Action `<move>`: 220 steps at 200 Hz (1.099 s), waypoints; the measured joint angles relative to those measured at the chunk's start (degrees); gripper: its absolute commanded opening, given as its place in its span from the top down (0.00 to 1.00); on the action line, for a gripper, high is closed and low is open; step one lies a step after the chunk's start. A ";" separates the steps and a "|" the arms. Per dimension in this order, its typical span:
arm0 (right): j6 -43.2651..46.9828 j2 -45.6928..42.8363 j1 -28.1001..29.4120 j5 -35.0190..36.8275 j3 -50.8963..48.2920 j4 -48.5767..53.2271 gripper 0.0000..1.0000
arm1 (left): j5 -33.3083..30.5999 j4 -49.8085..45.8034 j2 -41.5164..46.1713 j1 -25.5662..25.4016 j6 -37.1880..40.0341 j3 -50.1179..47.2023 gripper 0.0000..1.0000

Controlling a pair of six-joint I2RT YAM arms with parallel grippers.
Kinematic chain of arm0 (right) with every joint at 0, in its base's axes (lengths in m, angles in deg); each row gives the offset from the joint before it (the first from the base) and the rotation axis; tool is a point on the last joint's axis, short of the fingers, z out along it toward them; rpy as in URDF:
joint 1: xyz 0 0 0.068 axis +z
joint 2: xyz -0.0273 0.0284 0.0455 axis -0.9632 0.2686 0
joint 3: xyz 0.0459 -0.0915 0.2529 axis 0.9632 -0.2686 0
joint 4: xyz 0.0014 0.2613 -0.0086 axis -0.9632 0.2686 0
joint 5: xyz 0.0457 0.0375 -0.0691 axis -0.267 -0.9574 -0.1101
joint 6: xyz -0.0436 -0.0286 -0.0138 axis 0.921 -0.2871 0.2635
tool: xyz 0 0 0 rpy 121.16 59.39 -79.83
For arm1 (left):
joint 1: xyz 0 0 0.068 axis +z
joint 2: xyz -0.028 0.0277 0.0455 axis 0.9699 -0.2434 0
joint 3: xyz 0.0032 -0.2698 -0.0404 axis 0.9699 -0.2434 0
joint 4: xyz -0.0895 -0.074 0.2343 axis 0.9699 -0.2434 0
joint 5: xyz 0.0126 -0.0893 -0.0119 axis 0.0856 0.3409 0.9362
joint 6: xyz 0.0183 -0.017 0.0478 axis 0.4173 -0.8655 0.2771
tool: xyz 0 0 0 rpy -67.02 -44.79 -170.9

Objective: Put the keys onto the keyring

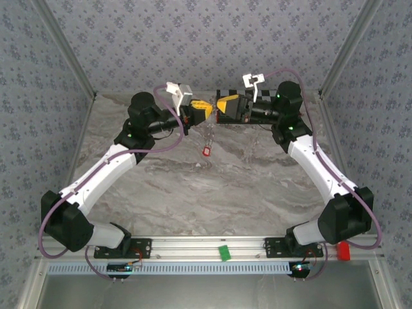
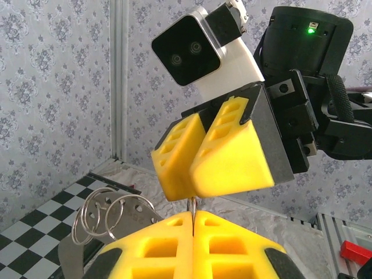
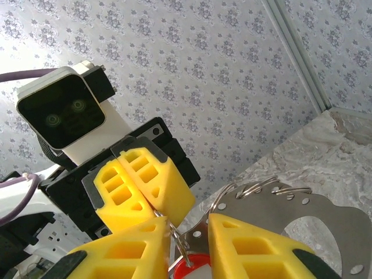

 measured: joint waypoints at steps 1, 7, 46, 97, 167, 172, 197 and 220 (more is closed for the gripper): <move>0.00 0.00 0.00 0.00 0.00 0.00 0.77 | 0.00 0.00 0.00 0.00 0.00 0.00 1.00; 0.02 0.00 0.00 -0.20 0.00 0.07 0.78 | -0.04 0.00 0.00 0.00 0.00 0.00 1.00; 0.00 0.00 0.00 -0.85 0.00 0.28 0.81 | -0.20 0.00 0.00 0.00 0.00 0.00 1.00; -0.02 0.00 0.00 -1.16 0.00 0.74 0.94 | -0.39 0.00 0.00 0.00 0.00 0.00 1.00; 0.00 0.00 0.26 -1.68 0.00 1.53 1.00 | -0.59 0.00 0.00 0.00 0.00 0.00 1.00; 0.00 0.00 0.26 -1.70 0.00 1.53 1.00 | -0.59 0.00 0.00 0.00 0.00 0.00 1.00; -0.02 0.00 0.26 -1.73 0.00 1.53 1.00 | -0.61 0.02 0.00 0.00 -0.02 0.00 1.00; 0.22 0.00 0.26 -1.73 0.00 1.68 1.00 | -1.01 0.09 0.00 0.00 -0.44 0.00 1.00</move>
